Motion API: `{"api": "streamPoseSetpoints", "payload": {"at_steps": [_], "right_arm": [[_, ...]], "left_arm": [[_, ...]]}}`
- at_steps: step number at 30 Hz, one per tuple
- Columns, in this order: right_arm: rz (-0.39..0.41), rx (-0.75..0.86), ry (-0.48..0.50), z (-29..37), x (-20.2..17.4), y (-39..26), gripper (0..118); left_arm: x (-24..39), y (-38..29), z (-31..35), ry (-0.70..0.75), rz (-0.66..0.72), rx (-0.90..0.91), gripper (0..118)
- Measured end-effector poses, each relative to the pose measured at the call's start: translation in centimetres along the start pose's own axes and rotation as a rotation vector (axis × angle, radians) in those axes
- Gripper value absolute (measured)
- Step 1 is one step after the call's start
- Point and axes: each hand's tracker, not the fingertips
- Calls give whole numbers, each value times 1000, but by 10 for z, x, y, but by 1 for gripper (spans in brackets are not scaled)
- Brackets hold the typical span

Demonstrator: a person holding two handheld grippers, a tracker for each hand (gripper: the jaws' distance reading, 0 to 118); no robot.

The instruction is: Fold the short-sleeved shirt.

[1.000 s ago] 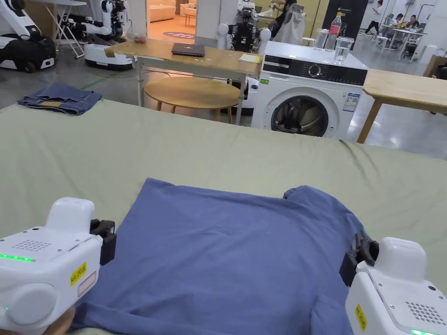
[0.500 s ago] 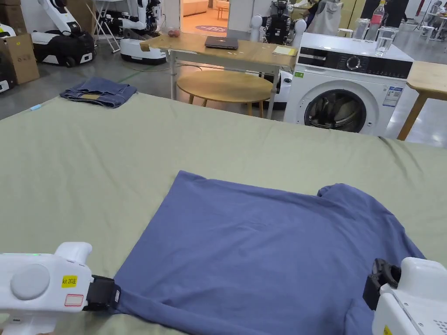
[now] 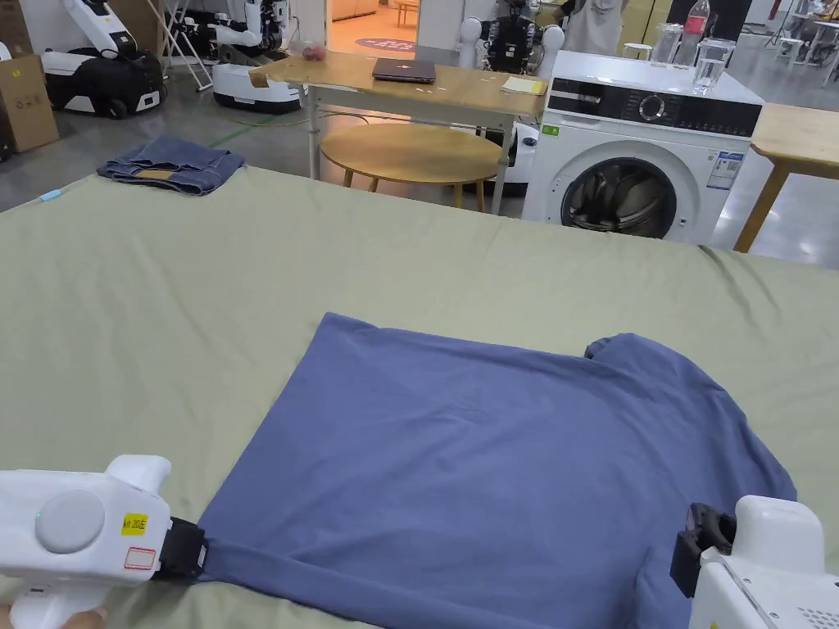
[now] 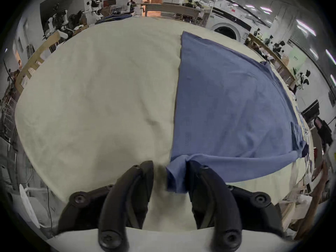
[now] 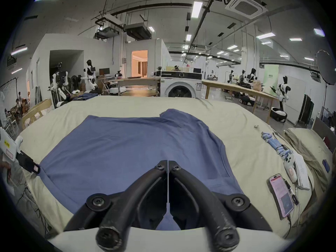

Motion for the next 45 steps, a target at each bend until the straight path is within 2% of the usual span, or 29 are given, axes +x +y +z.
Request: {"api": "streamPoseSetpoints", "payload": {"at_steps": [3, 5, 8, 13, 16, 17, 18, 19, 21, 24, 28, 29, 30, 31, 35, 36, 37, 40, 45], "right_arm": [[-8, -6, 2, 1, 0, -2, 1], [-10, -10, 2, 2, 1, -5, 1], [-12, -18, 3, 3, 3, -9, 1], [-29, -45, -2, 13, 24, -6, 1], [-16, -163, -15, 12, 49, 3, 3], [-20, -186, -36, 12, 58, 4, 10], [-22, -218, -57, 11, 67, 5, 26], [-26, -245, -63, 11, 75, 5, 37], [-34, -297, -63, 12, 88, 3, 49], [3, -392, -44, 21, 97, -4, 49], [-17, -529, -26, 10, 110, -36, 47], [-26, -555, -30, 7, 110, -44, 43], [-34, -583, -31, 3, 110, -52, 34], [-38, -609, -27, 1, 108, -59, 33], [11, -549, -4, 4, 104, -63, 24], [1, -551, 18, 4, 105, -63, 12], [-31, -543, 5, 5, 105, -63, 10], [-31, -520, 10, 11, 107, -61, 7], [-72, -394, 22, 23, 114, -40, 7]], "left_arm": [[12, -3, -5, 43, -93, 6, 21], [13, -5, -10, 41, -98, 6, 19], [16, -4, -11, 32, -116, 11, 1], [4, -8, 0, -9, -61, 50, 0], [9, -10, 7, -4, -76, 66, 0], [10, -10, 7, -2, -81, 69, 0], [10, -10, 7, -2, -84, 69, 0], [10, -9, 7, -4, -82, 71, 0], [11, -9, 8, -12, -72, 72, 0], [12, -9, 9, -11, -74, 73, 0], [13, -10, 11, -12, -73, 77, 0], [13, -10, 11, -12, -71, 76, 0], [13, -10, 11, -13, -71, 76, 0], [13, -11, 10, -12, -73, 74, 0], [12, -13, 5, -17, -71, 62, 0], [12, -13, 4, -18, -72, 61, 0], [12, -13, 4, -17, -75, 64, 0], [13, -12, 10, -19, -80, 85, 0], [14, 4, 33, -58, -67, 203, 0]]}}
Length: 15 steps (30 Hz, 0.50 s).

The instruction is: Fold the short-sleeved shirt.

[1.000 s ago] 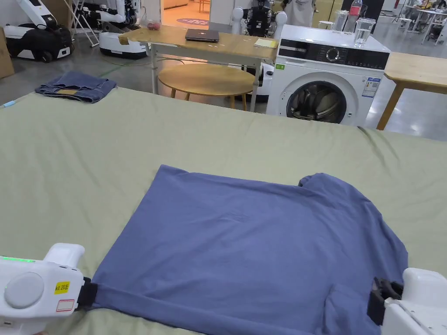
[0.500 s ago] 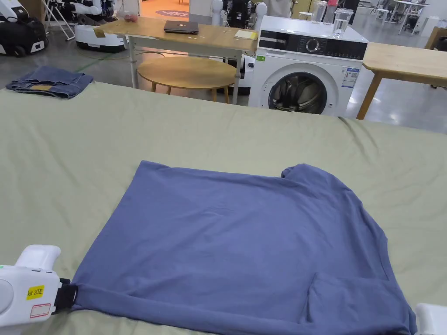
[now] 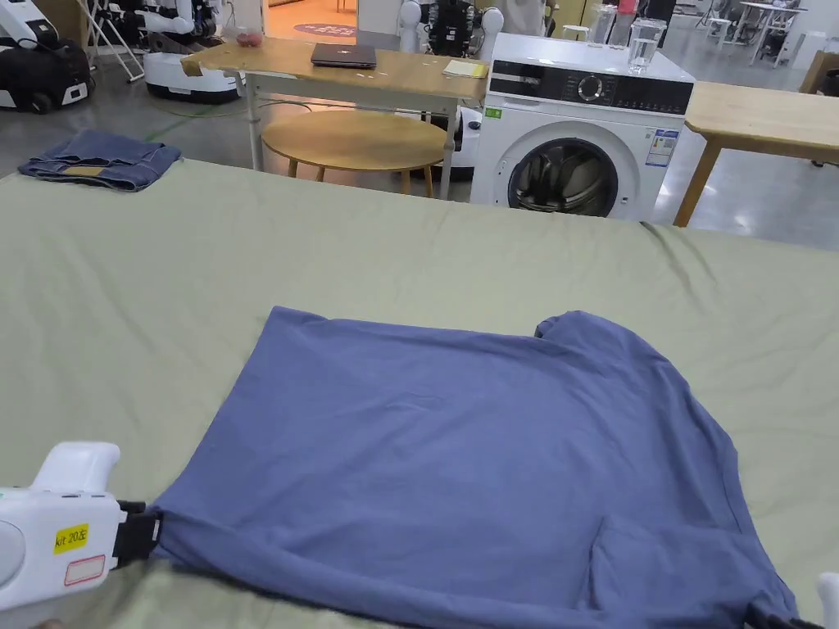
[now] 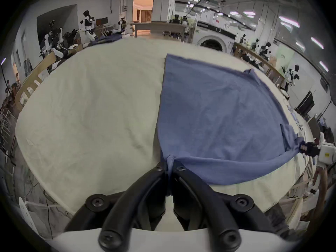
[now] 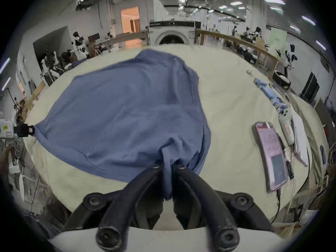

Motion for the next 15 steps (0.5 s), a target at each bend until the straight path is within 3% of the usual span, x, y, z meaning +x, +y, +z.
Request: {"api": "streamPoseSetpoints", "payload": {"at_steps": [7, 15], "right_arm": [[-7, 131, 13, 11, -3, 64, 7], [-14, 141, 8, -49, -4, 148, 7]], "left_arm": [[4, 65, 6, -32, -9, 133, 0], [7, 140, -46, -21, -1, 135, 0]]}}
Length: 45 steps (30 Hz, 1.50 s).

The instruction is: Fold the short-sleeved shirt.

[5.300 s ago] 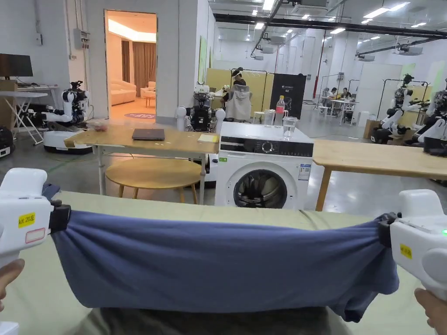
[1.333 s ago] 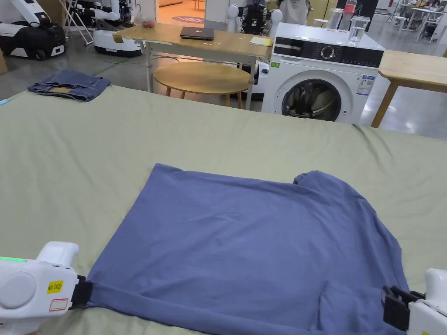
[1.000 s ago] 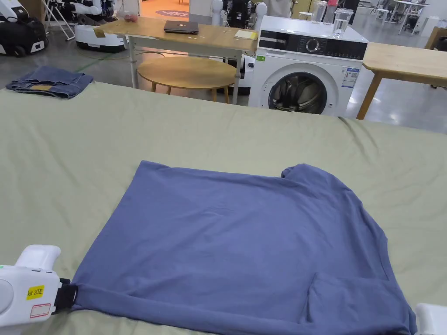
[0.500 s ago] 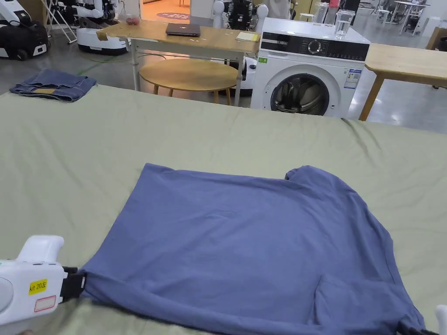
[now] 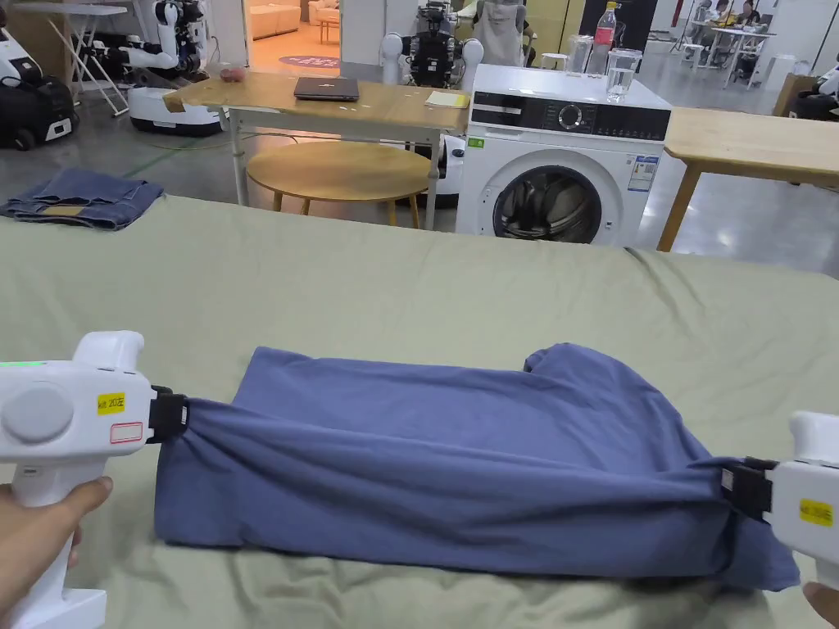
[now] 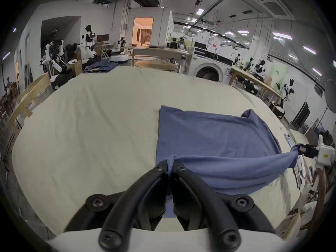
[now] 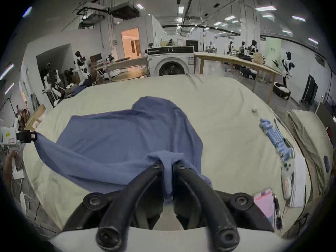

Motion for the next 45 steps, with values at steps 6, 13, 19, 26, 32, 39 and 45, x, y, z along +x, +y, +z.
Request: {"api": "streamPoseSetpoints", "payload": {"at_steps": [6, 13, 19, 26, 32, 39, 45], "right_arm": [[39, -92, -48, -83, 4, 20, 7], [15, -186, -75, -128, 8, 18, 8], [32, -67, -103, -108, -1, 14, 48], [39, 228, -83, -54, -37, 11, 48], [64, 422, -113, -1, -96, -3, 11], [33, 488, -55, 31, -129, -15, 0], [30, 491, -8, 45, -131, -20, 0]], "left_arm": [[-1, 21, -64, 23, 18, -104, 0], [2, 22, -113, 41, -1, -203, 0], [7, 19, -109, 18, -21, -214, 37], [38, 4, -52, -38, -102, 86, 46], [69, -22, 4, -7, -140, 372, 32], [84, -49, 46, 34, -133, 508, 0], [65, -54, 54, 41, -123, 409, 0]]}}
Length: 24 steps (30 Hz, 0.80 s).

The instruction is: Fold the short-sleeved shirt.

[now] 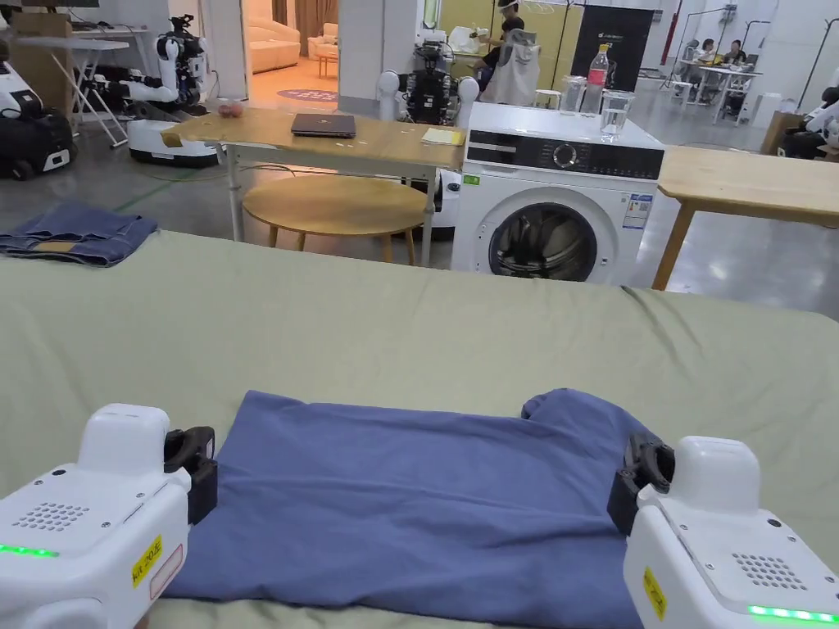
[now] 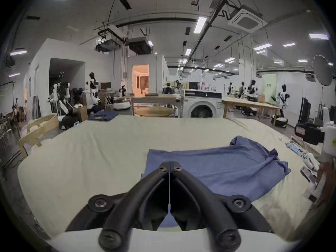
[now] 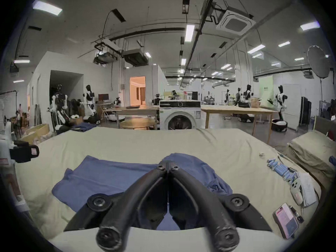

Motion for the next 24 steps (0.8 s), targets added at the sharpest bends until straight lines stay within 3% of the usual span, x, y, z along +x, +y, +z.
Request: {"api": "streamPoseSetpoints", "payload": {"at_steps": [3, 9, 10, 11, 12, 13, 15, 20, 24], "right_arm": [[11, -6, 4, 4, 3, -1, 0], [15, -81, 33, 4, 13, -8, 0], [18, -88, 35, 4, 15, -11, 0], [24, -98, 31, 4, 15, -12, 0], [31, -108, 30, 4, 15, -14, 0], [35, -116, 31, 4, 16, -15, 0], [42, -132, 28, 3, 18, -18, 0], [52, -161, 21, 4, 22, -23, 0], [58, -180, 16, 5, 26, -26, 0]], "left_arm": [[-23, 0, -16, -20, 34, -221, 0], [-70, -17, -59, -7, 134, -475, 0], [-77, -19, -67, -24, 161, -511, 5], [-75, -20, -71, -37, 178, -563, 18], [-79, -23, -79, -48, 195, -594, 41], [-80, -25, -86, -44, 192, -636, 49], [-77, -31, -97, -29, 156, -635, 54], [-72, -59, -134, 20, 115, -897, 54], [-49, -60, -126, 66, -10, -828, 54]]}}
